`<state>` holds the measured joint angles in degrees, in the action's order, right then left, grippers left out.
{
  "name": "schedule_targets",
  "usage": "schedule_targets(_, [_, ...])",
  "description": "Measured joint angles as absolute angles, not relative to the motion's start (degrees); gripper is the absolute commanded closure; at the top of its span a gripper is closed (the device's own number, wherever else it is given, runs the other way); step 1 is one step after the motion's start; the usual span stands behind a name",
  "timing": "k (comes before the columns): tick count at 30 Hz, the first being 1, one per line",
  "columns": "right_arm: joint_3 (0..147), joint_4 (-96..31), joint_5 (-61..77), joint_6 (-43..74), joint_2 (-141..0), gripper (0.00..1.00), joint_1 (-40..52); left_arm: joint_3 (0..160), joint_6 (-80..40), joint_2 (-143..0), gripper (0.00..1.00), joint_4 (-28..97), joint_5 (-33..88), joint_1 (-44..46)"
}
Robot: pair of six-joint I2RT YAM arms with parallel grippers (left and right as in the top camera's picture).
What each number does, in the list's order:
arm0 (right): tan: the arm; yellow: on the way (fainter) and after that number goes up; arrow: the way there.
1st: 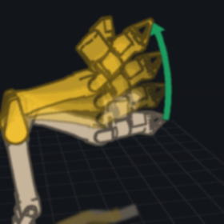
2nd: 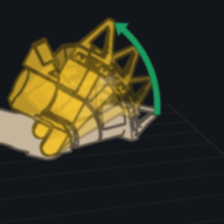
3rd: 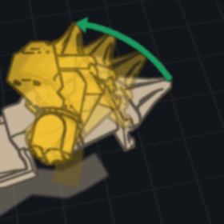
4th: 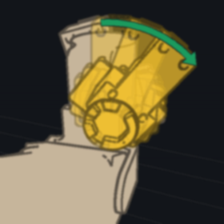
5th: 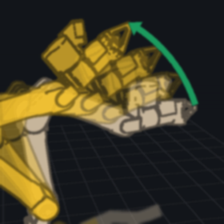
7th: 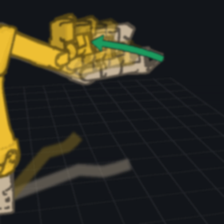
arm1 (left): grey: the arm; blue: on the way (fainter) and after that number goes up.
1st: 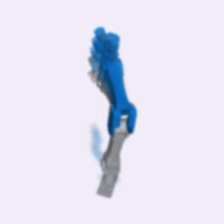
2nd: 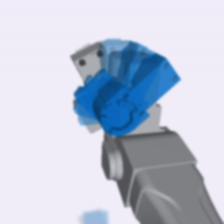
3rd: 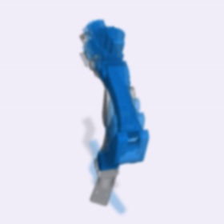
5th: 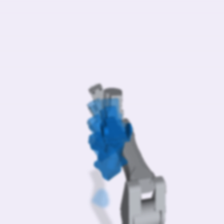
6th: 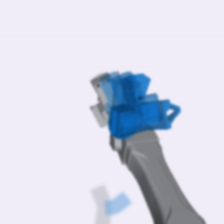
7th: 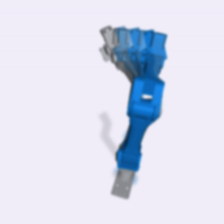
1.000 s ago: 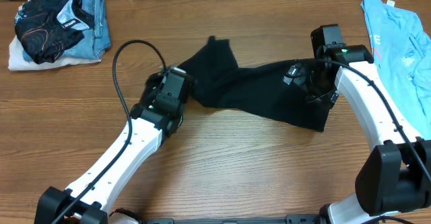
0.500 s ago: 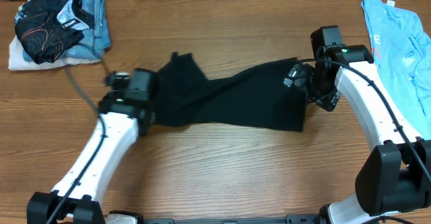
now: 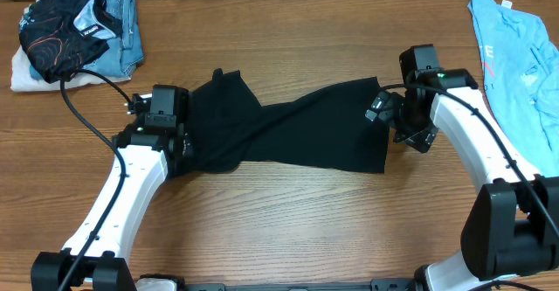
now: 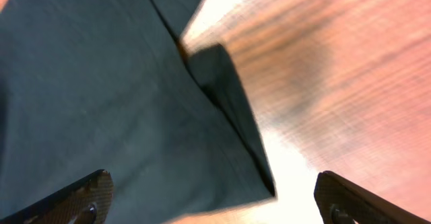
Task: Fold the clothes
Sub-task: 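Pull the garment ends apart with both grippers to spread it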
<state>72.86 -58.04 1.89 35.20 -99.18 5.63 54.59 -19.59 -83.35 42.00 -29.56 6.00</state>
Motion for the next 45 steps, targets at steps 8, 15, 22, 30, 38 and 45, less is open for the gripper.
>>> schedule_targets(8, [68.6, -43.9, 6.5, 35.4, -99.3, 0.03, 5.6, 54.6, -19.6, -83.4, 0.0, 36.8, -14.9, 6.0])
schedule_targets(15, [68.6, -33.6, 8.5, 34.8, -100.3, 0.04, 5.7, 54.6, -19.6, -83.4, 0.0, 36.5, -9.6, 6.0])
schedule_targets(22, [68.5, -23.0, 8.7, 31.4, -106.1, 0.01, 5.7, 54.6, -19.8, -83.4, 0.0, 37.0, -7.6, 6.0])
schedule_targets(30, [68.5, -16.3, 6.0, 27.8, -107.9, 0.06, 5.7, 54.6, -19.8, -83.4, 0.0, 37.0, -6.9, 6.0])
schedule_targets(38, [68.5, -12.7, 2.3, 22.0, -112.2, 0.08, 5.7, 54.6, -19.8, -84.1, 0.0, 36.9, -6.6, 6.0])
schedule_targets(45, [68.5, -9.9, 1.2, 20.3, -114.2, 0.13, 5.7, 54.6, -19.8, -86.8, 0.0, 36.4, -6.6, 6.0])
